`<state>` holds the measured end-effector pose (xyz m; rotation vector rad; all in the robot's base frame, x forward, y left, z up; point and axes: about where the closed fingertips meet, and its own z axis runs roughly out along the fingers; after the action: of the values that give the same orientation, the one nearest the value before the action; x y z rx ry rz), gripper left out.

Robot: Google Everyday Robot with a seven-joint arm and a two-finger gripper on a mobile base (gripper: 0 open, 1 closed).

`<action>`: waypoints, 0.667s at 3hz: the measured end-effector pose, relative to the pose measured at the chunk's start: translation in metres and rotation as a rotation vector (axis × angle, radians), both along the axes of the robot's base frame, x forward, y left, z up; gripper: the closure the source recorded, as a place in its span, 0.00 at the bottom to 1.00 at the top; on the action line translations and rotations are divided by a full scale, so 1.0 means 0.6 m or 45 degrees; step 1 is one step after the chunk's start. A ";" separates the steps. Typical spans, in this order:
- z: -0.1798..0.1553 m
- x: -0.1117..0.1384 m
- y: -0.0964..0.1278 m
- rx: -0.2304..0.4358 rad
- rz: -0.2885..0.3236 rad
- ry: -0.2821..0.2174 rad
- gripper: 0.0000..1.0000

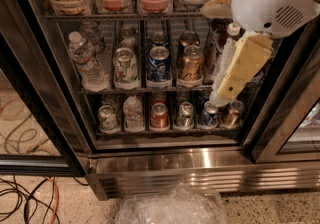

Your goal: Pick orange can from top shelf of fridge

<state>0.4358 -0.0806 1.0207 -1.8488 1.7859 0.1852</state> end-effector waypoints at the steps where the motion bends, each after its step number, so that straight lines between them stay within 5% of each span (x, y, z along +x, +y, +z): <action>1: -0.004 0.001 0.024 0.056 -0.048 -0.034 0.00; 2: -0.019 0.008 0.082 0.148 -0.135 -0.082 0.00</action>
Offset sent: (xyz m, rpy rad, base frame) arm 0.0262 0.0885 -0.0314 0.2281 -0.1106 -0.2152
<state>0.4405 -0.0311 1.0094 -1.6566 1.7854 0.1829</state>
